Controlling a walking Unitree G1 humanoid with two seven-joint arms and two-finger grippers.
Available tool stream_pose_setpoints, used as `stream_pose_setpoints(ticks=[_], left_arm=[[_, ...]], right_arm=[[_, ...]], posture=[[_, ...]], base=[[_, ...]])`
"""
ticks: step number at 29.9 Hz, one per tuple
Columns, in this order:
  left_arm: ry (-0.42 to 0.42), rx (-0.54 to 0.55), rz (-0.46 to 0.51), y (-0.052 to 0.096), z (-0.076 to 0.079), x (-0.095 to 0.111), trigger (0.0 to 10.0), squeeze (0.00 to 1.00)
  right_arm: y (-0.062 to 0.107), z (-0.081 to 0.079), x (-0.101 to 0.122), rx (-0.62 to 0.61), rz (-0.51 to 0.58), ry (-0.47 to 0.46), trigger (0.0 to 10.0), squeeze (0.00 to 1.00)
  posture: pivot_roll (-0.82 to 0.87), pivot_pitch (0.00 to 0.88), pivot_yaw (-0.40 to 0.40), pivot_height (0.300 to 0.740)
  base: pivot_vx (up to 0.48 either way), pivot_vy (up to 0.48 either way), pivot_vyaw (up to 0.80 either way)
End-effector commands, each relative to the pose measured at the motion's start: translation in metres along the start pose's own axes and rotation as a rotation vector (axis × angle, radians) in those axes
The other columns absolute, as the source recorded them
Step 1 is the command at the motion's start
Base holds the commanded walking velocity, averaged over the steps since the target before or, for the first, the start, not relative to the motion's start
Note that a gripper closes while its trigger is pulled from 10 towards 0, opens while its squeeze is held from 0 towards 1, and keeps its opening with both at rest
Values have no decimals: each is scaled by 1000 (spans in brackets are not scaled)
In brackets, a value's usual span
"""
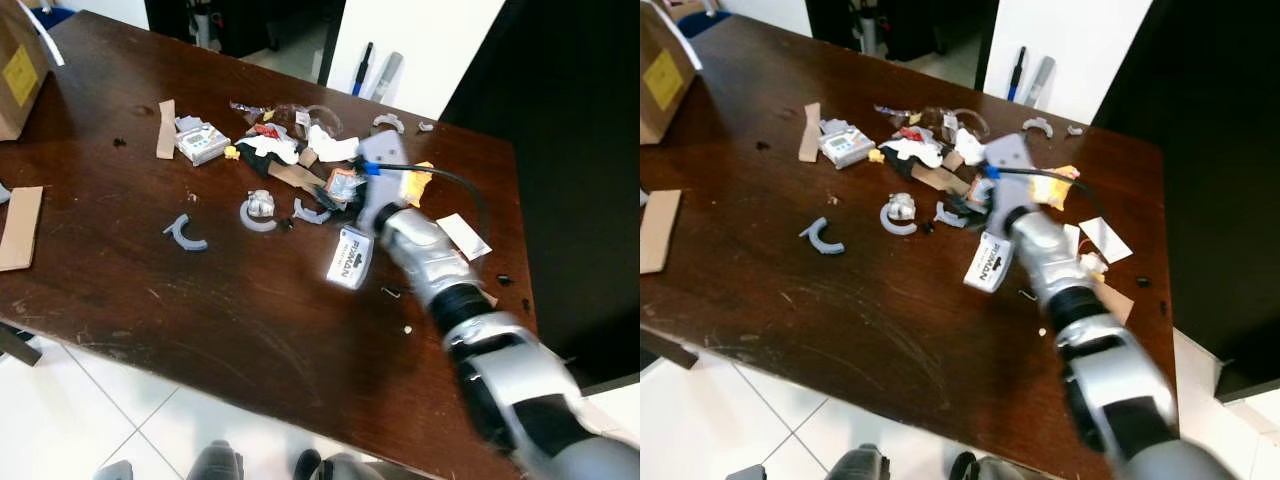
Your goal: Picking trash to rubbish bin
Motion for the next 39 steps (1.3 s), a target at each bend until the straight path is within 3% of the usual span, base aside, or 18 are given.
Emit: stream_pose_setpoints(ticks=[1, 2, 4, 5, 6, 12, 13, 15, 17, 20, 23, 31, 38, 39], left_arm=[[24, 14, -41, 3, -2, -15, 10000, 0], [27, 15, -42, 4, -2, -15, 10000, 0], [27, 15, -42, 4, -2, -15, 10000, 0], [26, 16, -43, 4, -2, -15, 10000, 0], [23, 13, -44, 4, -2, -16, 10000, 0], [21, 10, -45, 3, -1, -15, 10000, 0], [20, 7, -46, 3, 0, -15, 10000, 0], [19, 3, -49, 3, 1, -15, 10000, 0], [19, 1, -50, 3, 1, -15, 10000, 0], [16, -2, -54, 2, 2, -16, 10000, 0], [14, -4, -54, 2, 2, -16, 10000, 0], [15, -4, -50, 2, 2, -14, 10000, 0], [20, -1, -46, 2, 1, -13, 10000, 0], [20, 0, -46, 2, 0, -13, 10000, 0]], right_arm=[[1, -4, -6, 7, -21, 0, 10000, 596], [13, 22, -17, 9, -47, -10, 10000, 0], [13, 22, -17, 9, -47, -10, 10000, 0], [20, 32, -21, 27, -54, -15, 10000, 0], [37, 47, -33, 110, -67, -29, 10000, 0], [58, 52, -44, 248, -58, -46, 10000, 0], [66, 60, -43, 258, -5, -133, 10000, 0], [79, 67, -46, 296, 32, -194, 10000, 0], [84, 60, -54, 348, -2, -196, 10000, 0], [94, 31, -81, 524, -141, -170, 10000, 0], [99, 19, -92, 568, -193, -175, 10000, 0], [104, 11, -109, 584, -301, -110, 10000, 0], [93, -3, -113, 568, -356, 29, 10000, 0], [90, -6, -112, 563, -351, 52, 9569, 0]], posture=[[386, 182, -138, 740], [386, 182, -138, 740], [386, 182, -138, 740], [386, 182, -138, 740], [386, 182, -138, 740], [367, 178, -130, 740], [361, 177, -133, 740], [355, 177, -130, 740], [350, 177, -130, 740], [348, 178, -131, 740], [349, 177, -130, 740], [356, 173, -130, 740], [360, 173, -129, 740], [360, 173, -129, 740]], base=[[0, 0, 0], [0, 0, 0], [0, 0, 0], [0, 0, 0], [0, 0, 0], [0, 0, 0], [0, 0, 0], [0, 0, 0], [0, 0, 0], [0, 0, 0], [0, 0, 0], [0, 0, 0], [0, 0, 0], [0, 0, 0]])
Point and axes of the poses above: a point about 5 cm out from each wrist's last joint towards the gripper, its own y axis pointing back from the gripper into the wrist, its own x axis along the axis of the wrist's last joint, z = x × y, the point moved 2 cm from there along -y, pointing out of the wrist towards the gripper, and after that the axes turned 13 degrees about y, right-handed, at the moved point
